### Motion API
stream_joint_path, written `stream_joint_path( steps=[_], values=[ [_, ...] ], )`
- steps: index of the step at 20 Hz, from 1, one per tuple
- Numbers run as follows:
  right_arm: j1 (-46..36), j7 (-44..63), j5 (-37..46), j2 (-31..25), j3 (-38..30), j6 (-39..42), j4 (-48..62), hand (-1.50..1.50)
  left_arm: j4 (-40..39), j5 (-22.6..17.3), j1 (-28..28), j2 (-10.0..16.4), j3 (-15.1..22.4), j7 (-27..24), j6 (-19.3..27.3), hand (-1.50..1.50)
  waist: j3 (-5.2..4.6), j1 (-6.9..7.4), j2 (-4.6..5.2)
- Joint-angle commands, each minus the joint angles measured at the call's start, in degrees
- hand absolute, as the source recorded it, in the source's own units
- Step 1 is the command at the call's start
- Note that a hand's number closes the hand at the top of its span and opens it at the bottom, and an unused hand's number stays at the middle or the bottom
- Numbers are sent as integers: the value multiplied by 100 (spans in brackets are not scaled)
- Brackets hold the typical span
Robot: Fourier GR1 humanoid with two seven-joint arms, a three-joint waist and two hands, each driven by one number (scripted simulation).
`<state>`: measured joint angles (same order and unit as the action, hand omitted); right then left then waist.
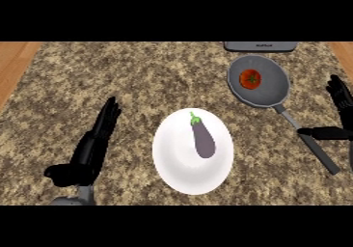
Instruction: Pick the tomato from the plate and place it in the pan
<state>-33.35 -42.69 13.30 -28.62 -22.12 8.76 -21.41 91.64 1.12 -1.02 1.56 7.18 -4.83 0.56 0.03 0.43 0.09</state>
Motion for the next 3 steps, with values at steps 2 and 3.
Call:
stream_joint_path(
  steps=[2,3],
  values=[
    [56,125,69,155,196,-482,-339,-150,-66,176,-190,-81,11,176,156,0,-2,-16,-5],
    [82,-247,74,22,109,-580,-121,-150,-288,-25,-139,-7,-88,-116,-97,0,0,4,7]
  ],
)
